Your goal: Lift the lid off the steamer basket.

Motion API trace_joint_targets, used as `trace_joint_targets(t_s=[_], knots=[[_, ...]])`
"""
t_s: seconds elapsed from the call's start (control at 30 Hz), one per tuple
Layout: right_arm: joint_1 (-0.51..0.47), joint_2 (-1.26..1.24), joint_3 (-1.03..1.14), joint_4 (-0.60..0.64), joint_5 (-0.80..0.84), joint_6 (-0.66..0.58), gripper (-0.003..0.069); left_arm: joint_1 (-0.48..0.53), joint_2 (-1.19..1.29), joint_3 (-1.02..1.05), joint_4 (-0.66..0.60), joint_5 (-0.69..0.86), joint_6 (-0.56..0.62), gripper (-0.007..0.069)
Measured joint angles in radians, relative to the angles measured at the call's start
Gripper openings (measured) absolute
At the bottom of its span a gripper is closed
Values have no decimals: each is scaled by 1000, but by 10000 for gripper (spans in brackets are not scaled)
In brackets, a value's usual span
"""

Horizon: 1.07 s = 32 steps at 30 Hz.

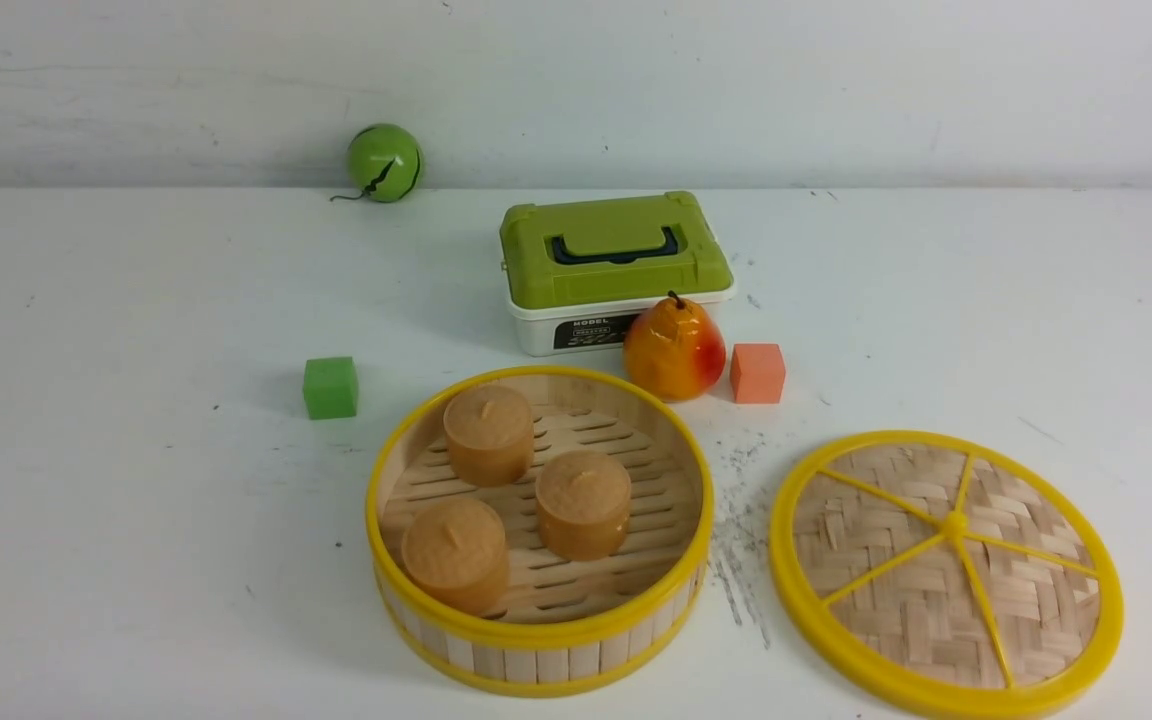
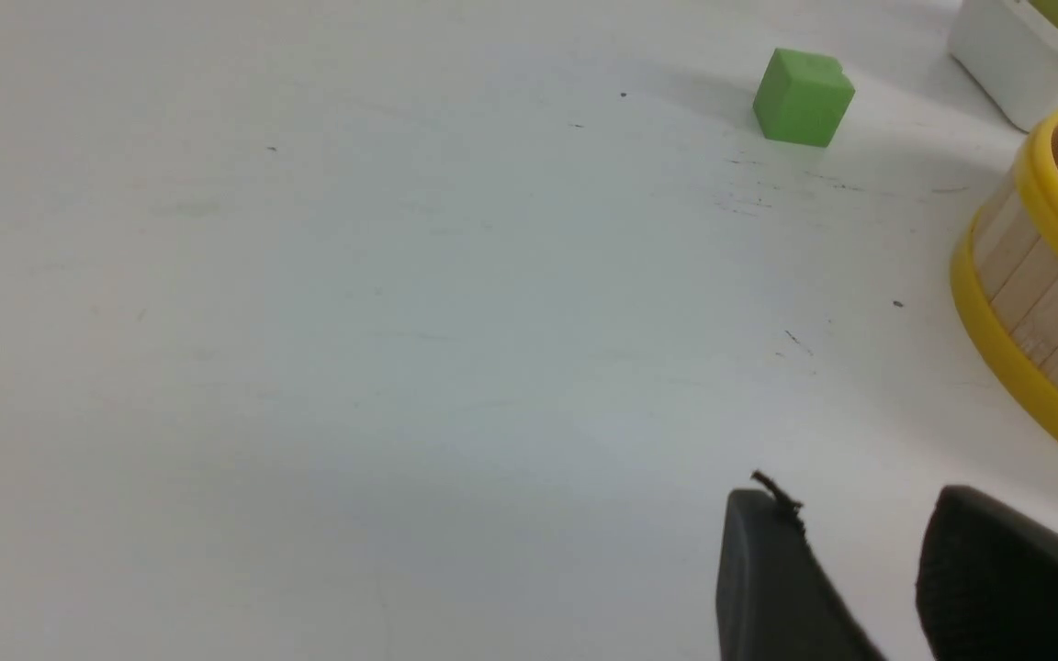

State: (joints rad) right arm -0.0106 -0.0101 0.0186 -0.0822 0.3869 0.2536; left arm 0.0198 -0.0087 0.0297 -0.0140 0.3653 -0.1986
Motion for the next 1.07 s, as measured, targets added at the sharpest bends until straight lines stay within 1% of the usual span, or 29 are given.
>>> trace_joint_targets(t_s=[1.07], knots=[[0, 0, 0, 0, 0, 0, 71, 0, 0, 0, 0, 0, 0, 239]])
